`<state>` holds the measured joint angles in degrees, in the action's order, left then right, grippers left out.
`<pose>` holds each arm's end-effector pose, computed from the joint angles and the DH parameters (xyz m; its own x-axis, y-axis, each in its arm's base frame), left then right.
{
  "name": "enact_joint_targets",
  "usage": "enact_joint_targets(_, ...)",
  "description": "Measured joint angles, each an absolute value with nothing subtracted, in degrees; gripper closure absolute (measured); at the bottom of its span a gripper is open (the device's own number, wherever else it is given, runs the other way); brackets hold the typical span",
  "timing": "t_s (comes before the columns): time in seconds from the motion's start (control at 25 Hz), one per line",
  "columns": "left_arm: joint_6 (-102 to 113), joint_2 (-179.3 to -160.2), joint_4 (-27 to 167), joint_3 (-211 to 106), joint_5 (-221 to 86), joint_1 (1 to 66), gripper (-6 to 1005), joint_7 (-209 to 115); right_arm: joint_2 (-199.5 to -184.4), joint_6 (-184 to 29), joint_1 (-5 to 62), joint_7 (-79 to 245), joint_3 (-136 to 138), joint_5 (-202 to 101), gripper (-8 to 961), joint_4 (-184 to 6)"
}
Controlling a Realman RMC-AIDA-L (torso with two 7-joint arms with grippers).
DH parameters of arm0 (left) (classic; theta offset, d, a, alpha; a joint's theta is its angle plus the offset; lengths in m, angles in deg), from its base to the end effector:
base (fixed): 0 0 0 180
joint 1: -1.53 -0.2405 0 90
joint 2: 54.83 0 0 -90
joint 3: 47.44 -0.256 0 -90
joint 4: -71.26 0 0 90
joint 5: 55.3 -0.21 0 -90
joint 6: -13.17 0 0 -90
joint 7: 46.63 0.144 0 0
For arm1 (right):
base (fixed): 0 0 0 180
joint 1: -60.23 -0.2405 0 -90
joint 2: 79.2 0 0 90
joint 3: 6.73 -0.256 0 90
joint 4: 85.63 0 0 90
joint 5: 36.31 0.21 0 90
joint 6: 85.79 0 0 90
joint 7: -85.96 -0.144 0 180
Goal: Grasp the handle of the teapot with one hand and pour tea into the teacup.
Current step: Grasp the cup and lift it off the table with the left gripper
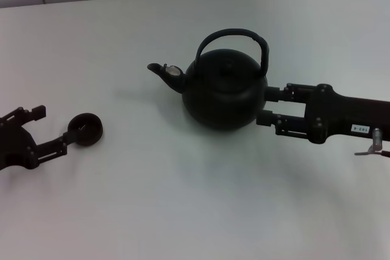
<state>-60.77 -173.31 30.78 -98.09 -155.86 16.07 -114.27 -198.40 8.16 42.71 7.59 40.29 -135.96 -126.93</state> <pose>-0.3374 0.2908 0.0071 0.8257 0.3158 0.4675 0.5249 -0.7337 -0.4315 0.2852 0.2787 0.0119 0.6821 -0.3483 -0.6430 -0.5295 -0.8417 -0.1057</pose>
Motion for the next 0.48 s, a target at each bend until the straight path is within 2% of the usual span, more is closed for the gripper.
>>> enact_joint_targets(0.48, -60.1, -173.14, 31.1, -98.2, -157.2, 15.6, 133, -114.2, -198.37, 8.1, 41.5, 6.7, 40.3, -135.9, 332, -127.1)
